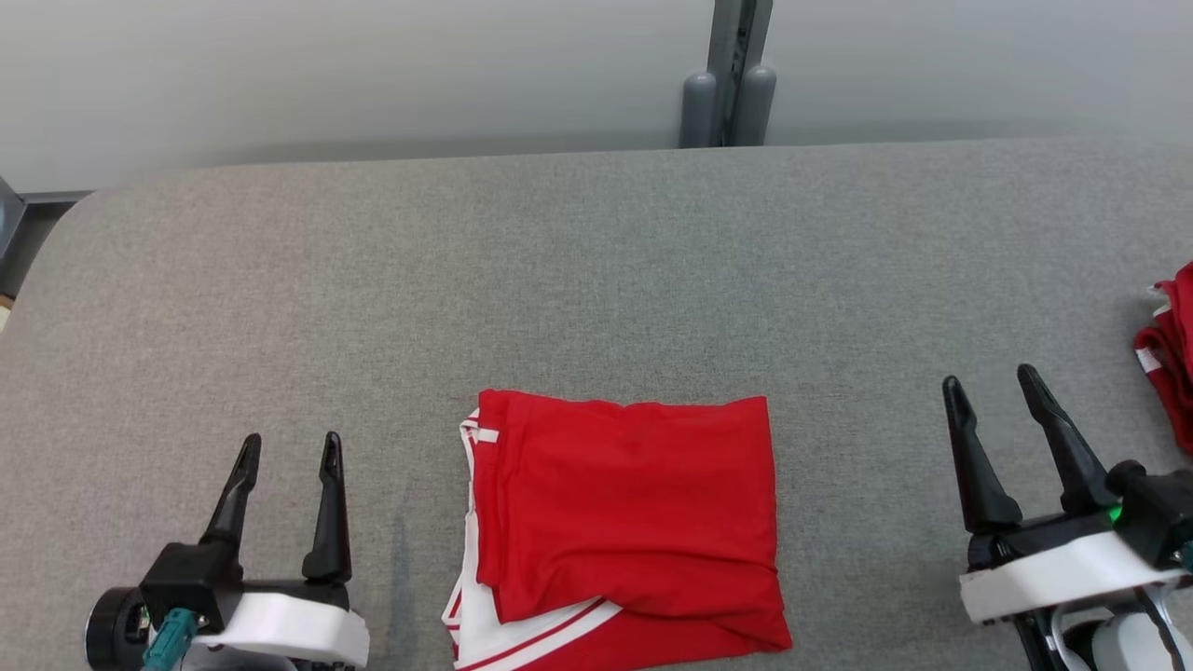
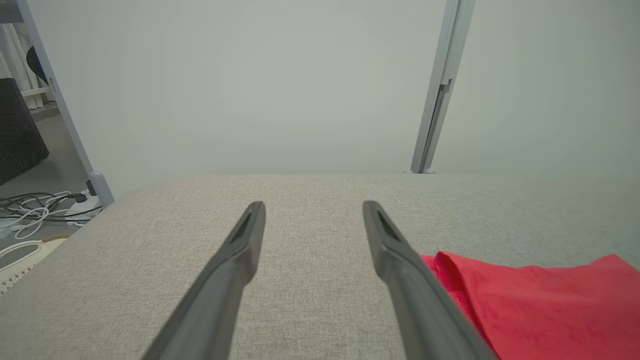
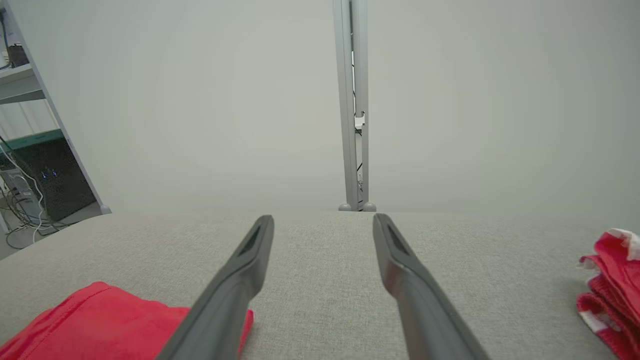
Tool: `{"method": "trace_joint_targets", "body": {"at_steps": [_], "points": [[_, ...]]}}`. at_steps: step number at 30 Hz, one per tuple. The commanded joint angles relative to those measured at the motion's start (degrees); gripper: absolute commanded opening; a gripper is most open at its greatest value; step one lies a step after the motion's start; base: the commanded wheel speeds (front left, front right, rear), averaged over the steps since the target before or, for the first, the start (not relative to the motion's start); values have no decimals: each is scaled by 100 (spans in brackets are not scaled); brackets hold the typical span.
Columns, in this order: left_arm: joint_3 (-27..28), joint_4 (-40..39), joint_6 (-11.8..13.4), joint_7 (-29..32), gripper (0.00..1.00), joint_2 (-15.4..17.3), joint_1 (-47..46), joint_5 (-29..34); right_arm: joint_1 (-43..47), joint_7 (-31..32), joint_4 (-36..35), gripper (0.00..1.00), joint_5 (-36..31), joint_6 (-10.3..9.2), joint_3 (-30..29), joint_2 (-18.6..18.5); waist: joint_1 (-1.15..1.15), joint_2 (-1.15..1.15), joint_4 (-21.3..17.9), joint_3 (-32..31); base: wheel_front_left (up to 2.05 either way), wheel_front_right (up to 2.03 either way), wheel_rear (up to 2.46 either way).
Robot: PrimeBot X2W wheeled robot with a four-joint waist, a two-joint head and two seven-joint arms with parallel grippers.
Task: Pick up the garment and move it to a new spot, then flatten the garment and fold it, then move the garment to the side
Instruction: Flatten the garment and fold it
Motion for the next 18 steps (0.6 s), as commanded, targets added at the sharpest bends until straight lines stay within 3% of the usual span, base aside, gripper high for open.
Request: {"method": "trace_joint_targets", "body": {"at_steps": [1, 18], "points": [[15, -5, 2, -24, 100, 55, 106, 34, 146, 53, -102, 100, -73, 2, -109, -24, 0, 0, -39, -146, 0, 0, 0], [-78, -73, 61, 167, 100, 210, 748, 2, 1169, 731, -845, 100, -331, 2, -533, 69, 0, 0, -39, -827, 0, 0, 0]]}}
